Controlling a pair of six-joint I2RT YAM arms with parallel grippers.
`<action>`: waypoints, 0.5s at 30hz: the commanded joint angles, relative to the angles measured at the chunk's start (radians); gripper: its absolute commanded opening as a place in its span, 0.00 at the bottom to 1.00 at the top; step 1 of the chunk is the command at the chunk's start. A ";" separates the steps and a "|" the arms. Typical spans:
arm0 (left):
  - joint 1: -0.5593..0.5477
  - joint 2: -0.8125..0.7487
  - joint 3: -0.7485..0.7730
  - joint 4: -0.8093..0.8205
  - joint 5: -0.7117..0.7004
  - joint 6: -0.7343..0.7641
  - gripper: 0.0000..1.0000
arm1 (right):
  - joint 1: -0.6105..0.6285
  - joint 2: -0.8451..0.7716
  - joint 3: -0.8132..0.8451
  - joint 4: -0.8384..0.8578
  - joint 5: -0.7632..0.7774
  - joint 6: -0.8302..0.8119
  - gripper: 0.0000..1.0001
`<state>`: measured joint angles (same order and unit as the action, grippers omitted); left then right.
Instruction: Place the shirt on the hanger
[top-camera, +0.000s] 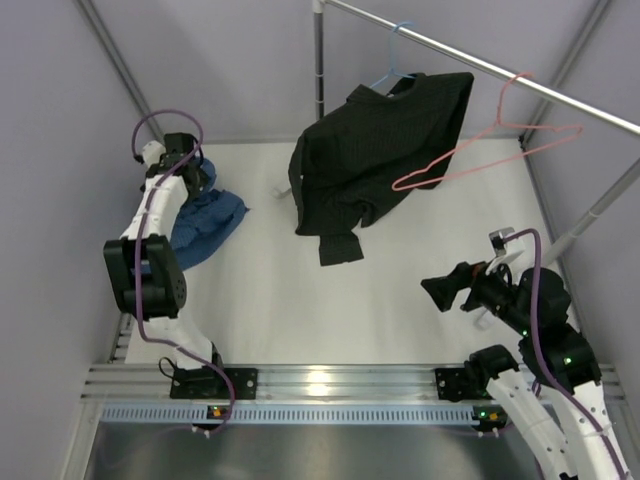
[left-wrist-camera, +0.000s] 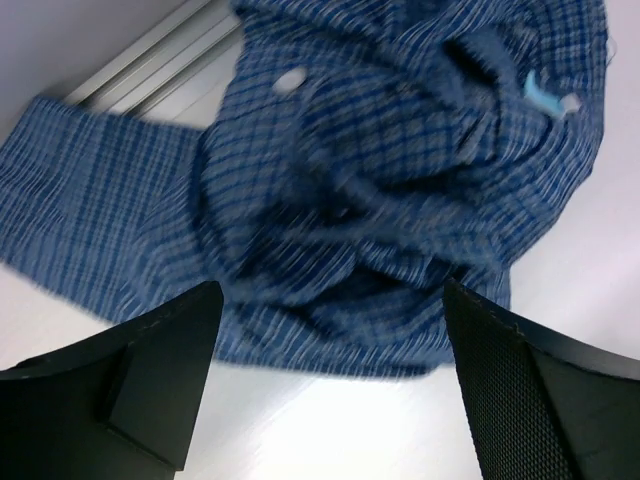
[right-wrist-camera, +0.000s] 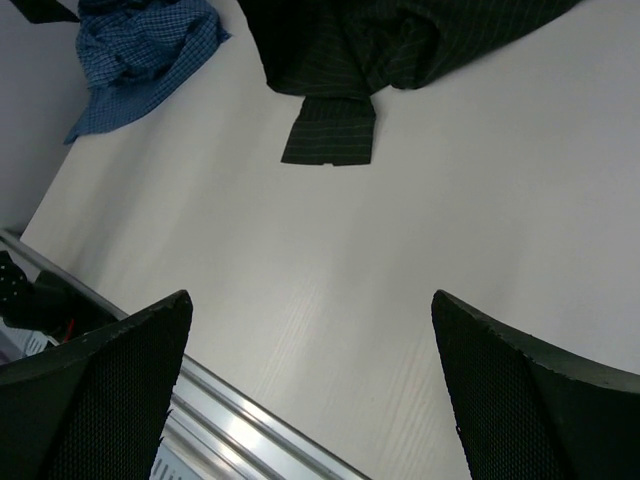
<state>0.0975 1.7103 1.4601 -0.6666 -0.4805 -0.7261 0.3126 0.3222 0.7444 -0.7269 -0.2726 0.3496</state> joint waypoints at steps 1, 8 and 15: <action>0.008 0.122 0.078 0.081 -0.029 0.034 0.93 | -0.012 -0.005 -0.025 0.127 -0.056 0.028 1.00; 0.010 0.250 0.151 0.111 -0.072 0.065 0.55 | -0.012 0.003 -0.068 0.175 -0.083 0.037 0.99; -0.033 0.076 0.119 0.139 0.038 0.089 0.00 | -0.010 0.012 -0.094 0.215 -0.076 0.048 0.99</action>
<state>0.0937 1.9392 1.5604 -0.5999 -0.4873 -0.6510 0.3126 0.3244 0.6556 -0.6056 -0.3382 0.3813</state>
